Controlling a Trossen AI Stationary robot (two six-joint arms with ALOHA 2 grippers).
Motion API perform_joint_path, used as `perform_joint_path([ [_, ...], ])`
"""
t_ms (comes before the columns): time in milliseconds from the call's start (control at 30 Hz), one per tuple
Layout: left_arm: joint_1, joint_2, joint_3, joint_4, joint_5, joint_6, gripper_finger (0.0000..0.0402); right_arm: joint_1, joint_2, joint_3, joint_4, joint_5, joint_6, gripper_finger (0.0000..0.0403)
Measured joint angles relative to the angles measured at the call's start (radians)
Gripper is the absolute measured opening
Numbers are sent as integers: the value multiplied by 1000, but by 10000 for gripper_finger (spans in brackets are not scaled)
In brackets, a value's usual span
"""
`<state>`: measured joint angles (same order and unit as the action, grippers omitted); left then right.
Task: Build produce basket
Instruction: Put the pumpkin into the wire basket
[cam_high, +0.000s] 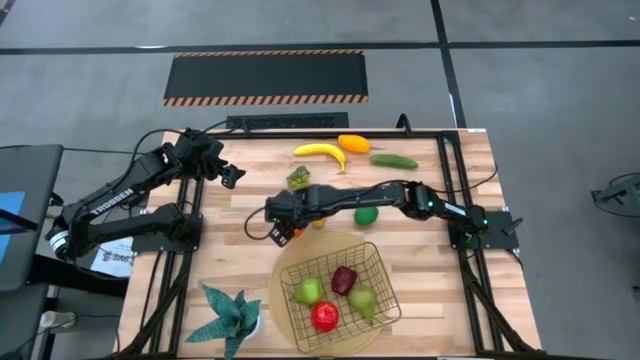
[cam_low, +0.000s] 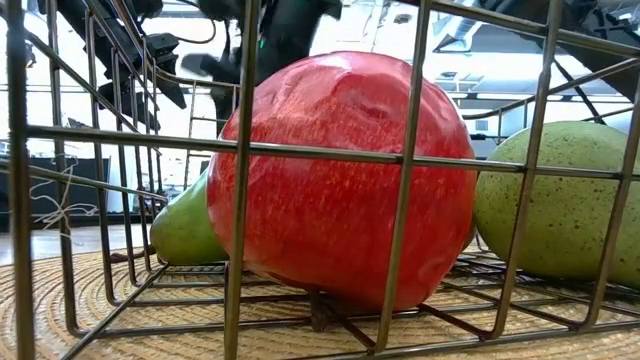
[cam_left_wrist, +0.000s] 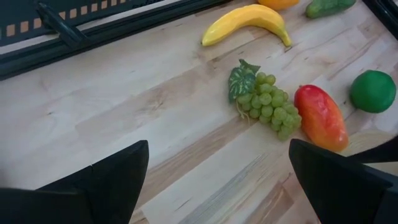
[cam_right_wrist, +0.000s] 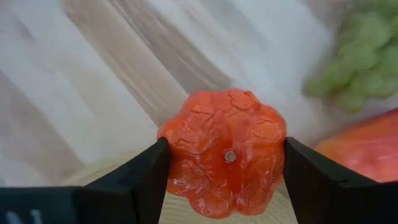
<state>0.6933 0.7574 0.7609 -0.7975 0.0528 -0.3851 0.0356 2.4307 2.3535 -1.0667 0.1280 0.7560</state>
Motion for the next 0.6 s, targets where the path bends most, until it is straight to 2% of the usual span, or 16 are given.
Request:
perform_joint_path([
  [167, 0, 0, 0, 0, 0, 0, 374, 0, -116, 0, -56, -10, -66, 269],
  [300, 0, 0, 0, 0, -1, 0, 374, 34, -258, 1, -124, -42, -107, 269],
  [500, 0, 0, 0, -1, -1, 0, 374, 170, -420, 2, -299, -42, -52, 270],
  [600, 0, 0, 0, -1, -1, 0, 374, 261, -453, 1, -399, 13, 44, 270],
])
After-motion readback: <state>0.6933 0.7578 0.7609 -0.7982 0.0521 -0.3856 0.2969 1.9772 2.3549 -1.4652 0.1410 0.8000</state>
